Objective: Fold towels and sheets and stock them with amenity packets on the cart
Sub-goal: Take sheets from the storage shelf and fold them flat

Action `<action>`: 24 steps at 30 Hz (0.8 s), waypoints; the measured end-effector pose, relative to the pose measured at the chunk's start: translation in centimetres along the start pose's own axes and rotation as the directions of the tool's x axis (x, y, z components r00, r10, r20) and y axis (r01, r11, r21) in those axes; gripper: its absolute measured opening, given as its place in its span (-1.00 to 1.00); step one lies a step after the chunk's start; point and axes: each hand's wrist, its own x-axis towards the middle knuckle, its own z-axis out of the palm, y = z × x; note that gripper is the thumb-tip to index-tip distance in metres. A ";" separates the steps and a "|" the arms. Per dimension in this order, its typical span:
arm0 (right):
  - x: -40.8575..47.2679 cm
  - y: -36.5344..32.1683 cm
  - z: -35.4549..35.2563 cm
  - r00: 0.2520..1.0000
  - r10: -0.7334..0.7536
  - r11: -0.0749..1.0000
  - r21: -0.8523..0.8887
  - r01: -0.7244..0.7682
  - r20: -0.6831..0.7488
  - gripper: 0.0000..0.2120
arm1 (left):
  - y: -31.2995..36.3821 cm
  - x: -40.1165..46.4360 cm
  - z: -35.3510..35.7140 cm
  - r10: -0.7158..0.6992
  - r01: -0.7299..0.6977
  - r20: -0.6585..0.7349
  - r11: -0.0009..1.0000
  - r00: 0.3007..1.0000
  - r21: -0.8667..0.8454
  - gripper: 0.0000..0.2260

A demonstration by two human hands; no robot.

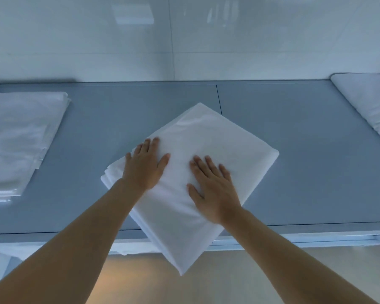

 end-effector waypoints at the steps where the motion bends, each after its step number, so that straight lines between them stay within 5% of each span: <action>1: 0.7 1.0 -0.5 0.999 -0.049 0.999 -0.002 0.049 0.016 -0.33 | 0.3 -0.2 0.2 -0.047 0.047 -0.023 0.999 0.999 -0.003 -0.35; 5: 4.0 5.1 -2.9 0.974 -0.210 0.975 -0.054 0.215 0.080 -0.39 | 2.0 -3.5 1.5 -0.228 0.225 -0.073 0.973 0.971 -0.046 -0.30; 10: 6.2 7.2 -4.4 0.984 -0.169 0.975 -0.138 0.176 0.060 -0.41 | 4.0 -7.9 2.4 -0.374 0.371 -0.061 0.927 0.925 -0.062 -0.24; 14: 5.6 7.2 -4.1 0.999 0.033 0.995 -0.096 -0.032 0.005 -0.40 | 4.6 -9.1 2.1 -0.416 0.416 -0.030 0.909 0.909 -0.011 -0.21; 18: 3.8 6.1 -2.8 0.921 0.386 0.922 0.017 -0.386 -0.058 -0.31 | 2.7 -7.2 -0.1 -0.429 0.429 -0.001 0.903 0.903 0.027 -0.20; 24: 3.3 4.6 -2.0 0.838 0.524 0.852 0.084 -0.517 -0.151 -0.23 | 3.3 -4.0 -1.4 -0.539 0.547 0.095 0.827 0.837 -0.131 -0.02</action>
